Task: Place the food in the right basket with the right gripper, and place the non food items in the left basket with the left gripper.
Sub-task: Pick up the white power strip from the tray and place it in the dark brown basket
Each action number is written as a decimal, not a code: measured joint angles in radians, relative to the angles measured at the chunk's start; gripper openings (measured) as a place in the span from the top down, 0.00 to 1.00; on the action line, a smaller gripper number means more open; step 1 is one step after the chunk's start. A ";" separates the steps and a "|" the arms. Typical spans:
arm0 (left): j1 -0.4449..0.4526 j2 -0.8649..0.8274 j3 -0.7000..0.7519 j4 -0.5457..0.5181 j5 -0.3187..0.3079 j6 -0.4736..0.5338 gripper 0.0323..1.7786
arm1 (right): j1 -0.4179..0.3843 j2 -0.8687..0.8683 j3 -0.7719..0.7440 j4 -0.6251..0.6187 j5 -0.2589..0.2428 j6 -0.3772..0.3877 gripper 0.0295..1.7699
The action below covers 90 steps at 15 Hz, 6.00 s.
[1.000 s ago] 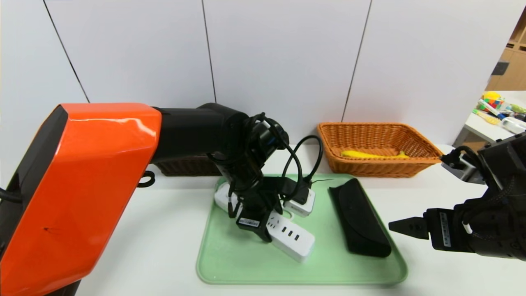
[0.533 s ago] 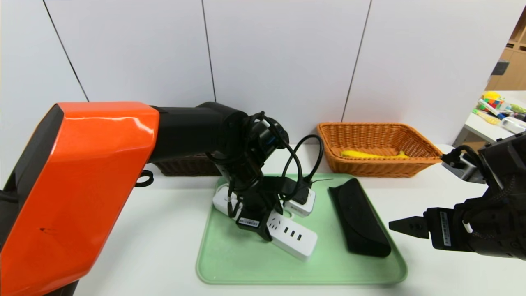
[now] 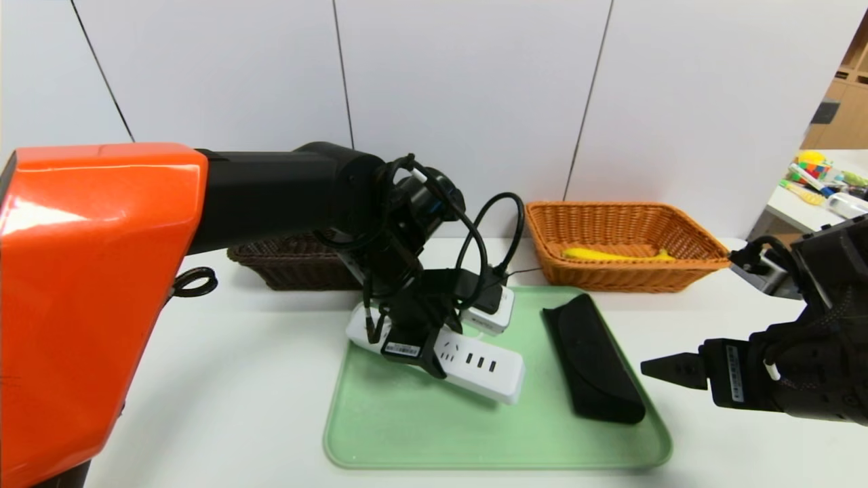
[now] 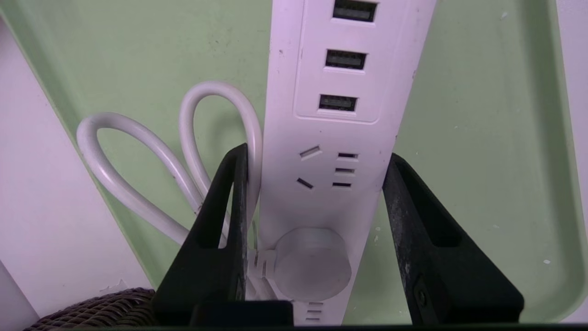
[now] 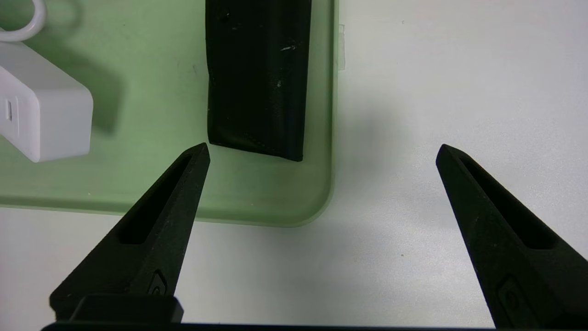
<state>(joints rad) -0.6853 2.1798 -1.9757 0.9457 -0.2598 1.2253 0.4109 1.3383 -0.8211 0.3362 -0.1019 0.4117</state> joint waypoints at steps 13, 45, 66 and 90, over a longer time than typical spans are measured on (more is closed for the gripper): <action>0.020 -0.096 0.000 -0.099 0.001 -0.088 0.52 | -0.006 -0.004 0.008 -0.001 0.001 0.000 0.04; 0.292 -0.376 0.000 -0.323 -0.005 -0.314 0.52 | -0.006 -0.007 0.004 -0.002 0.013 -0.003 0.04; 0.459 -0.153 0.000 -0.413 0.307 -0.328 0.52 | -0.006 -0.004 0.001 -0.002 0.014 -0.001 0.04; 0.427 -0.165 0.000 -0.450 0.339 -0.382 0.09 | -0.006 -0.011 -0.004 -0.002 0.011 -0.002 0.03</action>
<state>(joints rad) -0.2583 2.0151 -1.9757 0.4960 0.0794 0.8436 0.4049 1.3268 -0.8253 0.3338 -0.0913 0.4094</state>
